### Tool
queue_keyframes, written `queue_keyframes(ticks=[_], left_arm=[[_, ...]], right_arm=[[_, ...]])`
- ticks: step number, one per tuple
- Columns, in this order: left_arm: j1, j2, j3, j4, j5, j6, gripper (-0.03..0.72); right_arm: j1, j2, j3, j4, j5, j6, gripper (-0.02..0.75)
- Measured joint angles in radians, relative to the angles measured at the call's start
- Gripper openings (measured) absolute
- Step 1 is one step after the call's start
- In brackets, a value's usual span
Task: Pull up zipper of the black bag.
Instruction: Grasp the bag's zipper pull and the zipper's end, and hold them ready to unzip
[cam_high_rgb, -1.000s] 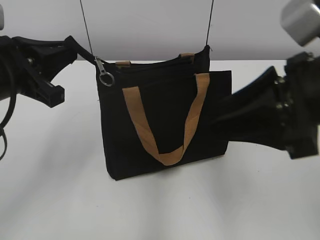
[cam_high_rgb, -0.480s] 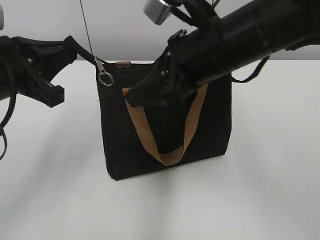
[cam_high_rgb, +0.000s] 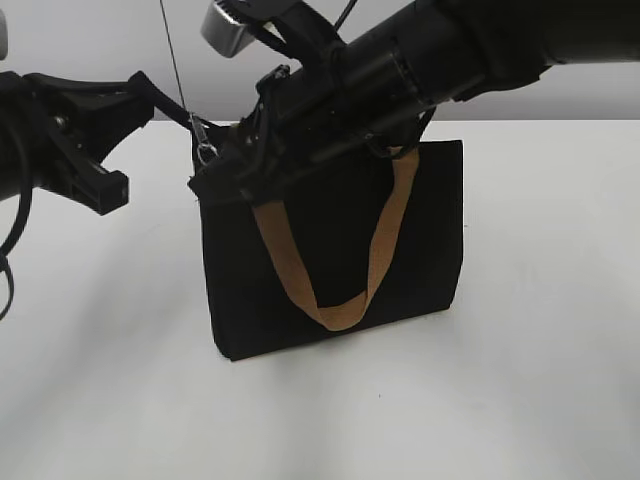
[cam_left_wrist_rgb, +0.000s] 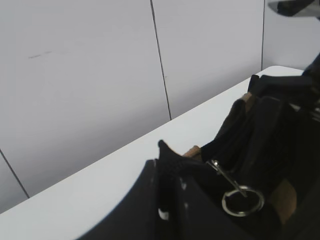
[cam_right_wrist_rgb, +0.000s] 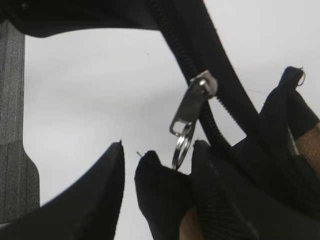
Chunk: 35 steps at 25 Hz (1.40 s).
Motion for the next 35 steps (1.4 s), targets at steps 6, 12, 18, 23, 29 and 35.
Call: queue_keyframes(ticks=[6, 12, 18, 23, 29, 35], left_arm=[[0.000, 0.000, 0.000, 0.000, 0.000, 0.000, 0.018], [0.000, 0.000, 0.000, 0.000, 0.000, 0.000, 0.018], [0.000, 0.000, 0.000, 0.000, 0.000, 0.000, 0.018], [0.000, 0.000, 0.000, 0.000, 0.000, 0.000, 0.018], [0.000, 0.000, 0.000, 0.000, 0.063, 0.000, 0.018], [0.002, 0.000, 0.000, -0.002, 0.239, 0.000, 0.018]], right_arm=[[0.001, 0.023, -0.013, 0.057, -0.023, -0.001, 0.285], [0.001, 0.023, -0.013, 0.070, -0.038, 0.001, 0.174], [0.001, 0.023, -0.014, 0.070, -0.040, 0.041, 0.050], [0.000, 0.023, -0.014, 0.067, -0.041, 0.064, -0.001], [0.000, -0.006, -0.014, -0.029, -0.043, 0.142, -0.001], [0.000, -0.044, -0.014, -0.155, -0.037, 0.270, -0.001]])
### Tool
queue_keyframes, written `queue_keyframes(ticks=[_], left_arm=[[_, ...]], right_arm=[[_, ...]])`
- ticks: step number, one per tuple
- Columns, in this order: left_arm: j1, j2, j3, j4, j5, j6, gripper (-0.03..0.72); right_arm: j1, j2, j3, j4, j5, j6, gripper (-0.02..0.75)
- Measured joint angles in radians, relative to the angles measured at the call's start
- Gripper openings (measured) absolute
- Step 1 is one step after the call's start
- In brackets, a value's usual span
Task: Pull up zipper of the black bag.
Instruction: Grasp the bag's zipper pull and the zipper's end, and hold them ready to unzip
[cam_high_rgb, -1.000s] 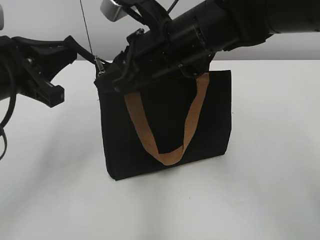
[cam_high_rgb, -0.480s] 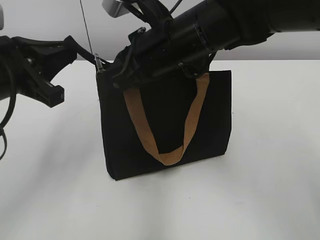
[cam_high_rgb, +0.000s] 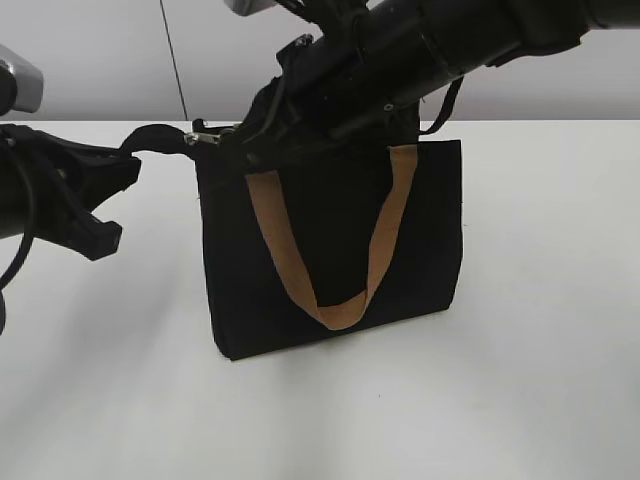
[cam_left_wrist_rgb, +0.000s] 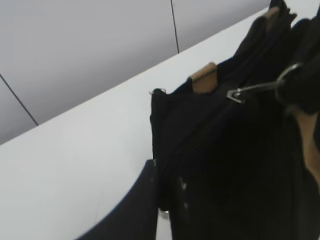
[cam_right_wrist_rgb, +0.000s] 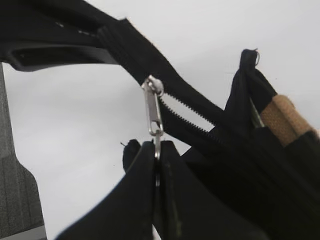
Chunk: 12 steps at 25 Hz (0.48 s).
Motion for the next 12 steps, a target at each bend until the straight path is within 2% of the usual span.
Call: queue_keyframes(ticks=[4, 12], left_arm=[[0.000, 0.014, 0.000, 0.001, 0.025, 0.000, 0.017], [0.000, 0.022, 0.000, 0.001, 0.084, 0.000, 0.017]], right_arm=[[0.000, -0.017, -0.001, -0.013, 0.004, 0.013, -0.001], [0.000, -0.017, -0.001, -0.143, -0.008, 0.094, -0.001]])
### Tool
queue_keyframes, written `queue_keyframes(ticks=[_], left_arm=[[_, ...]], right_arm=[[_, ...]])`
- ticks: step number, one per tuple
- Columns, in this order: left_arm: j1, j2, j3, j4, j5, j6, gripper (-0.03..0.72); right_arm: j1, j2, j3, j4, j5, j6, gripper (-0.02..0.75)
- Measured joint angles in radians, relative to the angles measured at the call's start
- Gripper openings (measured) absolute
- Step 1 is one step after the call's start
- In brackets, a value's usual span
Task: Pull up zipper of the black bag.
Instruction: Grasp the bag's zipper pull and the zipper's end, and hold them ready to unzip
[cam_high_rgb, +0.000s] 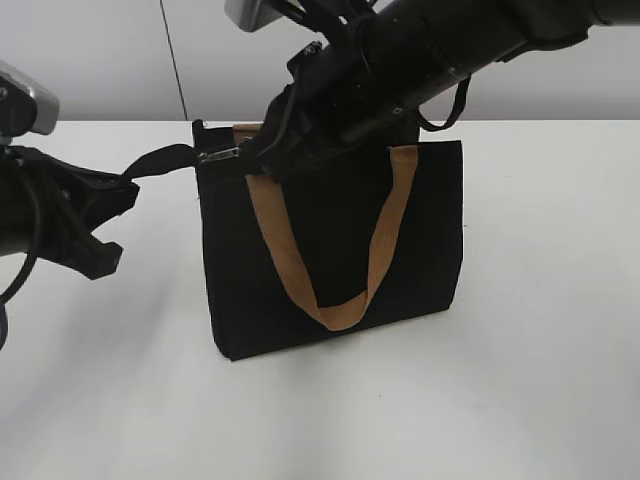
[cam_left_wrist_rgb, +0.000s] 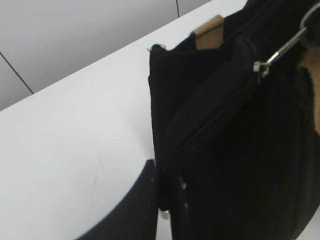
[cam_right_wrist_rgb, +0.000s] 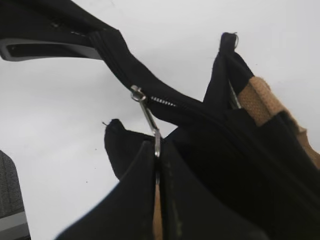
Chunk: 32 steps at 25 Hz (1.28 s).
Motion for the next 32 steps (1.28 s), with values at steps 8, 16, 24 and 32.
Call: queue_keyframes(ticks=[8, 16, 24, 32], left_arm=[[0.000, 0.000, 0.000, 0.000, 0.043, 0.000, 0.017], [0.000, 0.000, 0.000, -0.001, 0.089, 0.000, 0.017], [0.000, 0.000, 0.000, 0.000, 0.109, 0.000, 0.017], [0.000, 0.000, -0.001, -0.009, 0.114, 0.000, 0.017]], right_arm=[[-0.045, 0.000, 0.000, -0.060, -0.020, 0.049, -0.001], [-0.216, 0.000, 0.000, -0.067, 0.058, 0.103, -0.001], [-0.359, -0.025, 0.000, -0.070, 0.146, 0.107, -0.001], [-0.388, -0.029, 0.000, -0.065, 0.169, 0.148, -0.001]])
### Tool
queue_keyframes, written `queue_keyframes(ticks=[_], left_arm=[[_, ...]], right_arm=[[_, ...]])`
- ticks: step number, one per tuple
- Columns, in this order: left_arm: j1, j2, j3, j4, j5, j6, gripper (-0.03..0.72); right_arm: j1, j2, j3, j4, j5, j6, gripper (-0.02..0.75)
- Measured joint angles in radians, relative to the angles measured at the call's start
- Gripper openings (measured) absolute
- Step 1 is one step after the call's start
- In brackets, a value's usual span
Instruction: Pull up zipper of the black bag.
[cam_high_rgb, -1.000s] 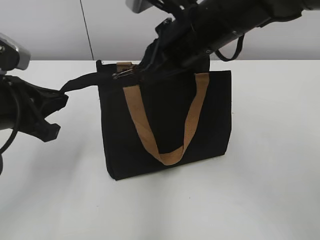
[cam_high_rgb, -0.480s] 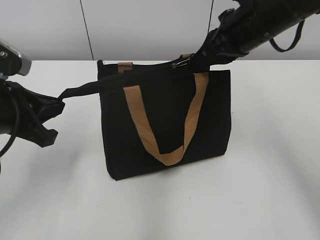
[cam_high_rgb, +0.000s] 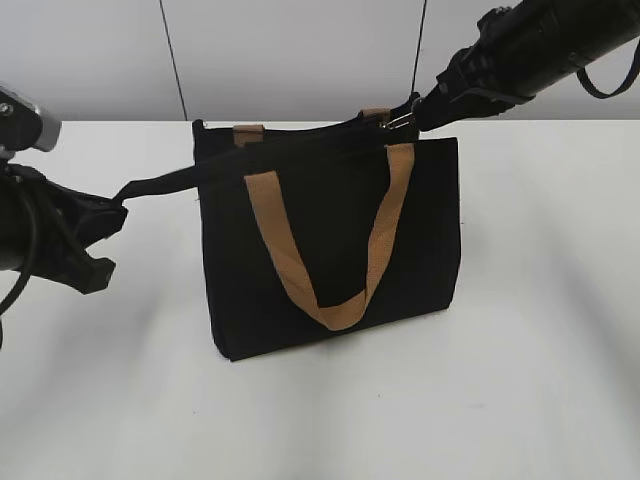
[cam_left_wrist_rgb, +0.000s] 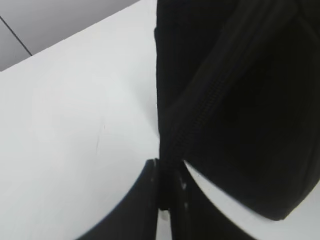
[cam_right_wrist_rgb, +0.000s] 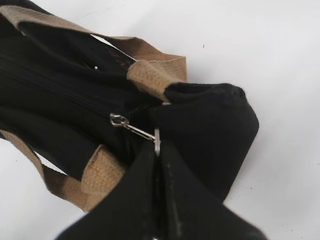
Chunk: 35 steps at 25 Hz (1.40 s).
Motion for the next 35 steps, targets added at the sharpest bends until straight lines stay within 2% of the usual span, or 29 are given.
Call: queue_keyframes(ticks=[2, 4, 5, 8, 10, 11, 16, 21, 25, 30, 35], left_arm=[[0.000, 0.000, 0.000, -0.049, 0.015, -0.002, 0.017], [0.000, 0.000, -0.007, -0.110, 0.052, -0.003, 0.043], [0.000, 0.000, -0.013, -0.153, 0.078, -0.003, 0.078], [0.001, 0.000, -0.028, -0.248, 0.132, -0.003, 0.252], [0.001, 0.000, -0.049, -0.309, 0.191, -0.004, 0.364], [0.001, 0.001, -0.065, -0.336, 0.236, -0.004, 0.396], [0.001, 0.001, -0.112, -0.446, 0.379, -0.004, 0.435], [0.001, 0.001, -0.114, -0.500, 0.476, -0.004, 0.435], [0.001, -0.038, -0.114, -0.503, 0.583, -0.006, 0.435], [0.001, -0.199, -0.114, -0.480, 0.668, -0.007, 0.435], [0.001, -0.403, -0.115, -0.403, 0.791, -0.056, 0.435]], right_arm=[[0.016, 0.000, 0.000, -0.006, -0.003, 0.001, 0.017], [0.040, 0.000, 0.000, -0.009, -0.001, 0.002, 0.094], [0.051, -0.001, 0.000, -0.009, 0.004, 0.003, 0.145], [0.067, -0.015, 0.000, -0.009, 0.032, 0.008, 0.340], [0.066, -0.030, 0.000, -0.018, 0.055, 0.027, 0.413], [0.067, -0.040, 0.000, -0.027, 0.066, 0.042, 0.429], [0.067, -0.088, 0.007, -0.084, 0.107, 0.136, 0.451], [0.067, -0.171, 0.150, -0.104, 0.060, 0.171, 0.452], [0.067, -0.295, 0.285, -0.118, 0.014, 0.172, 0.452], [0.067, -0.516, 0.388, -0.172, -0.004, 0.173, 0.442], [0.067, -0.750, 0.502, -0.251, 0.022, 0.215, 0.442]])
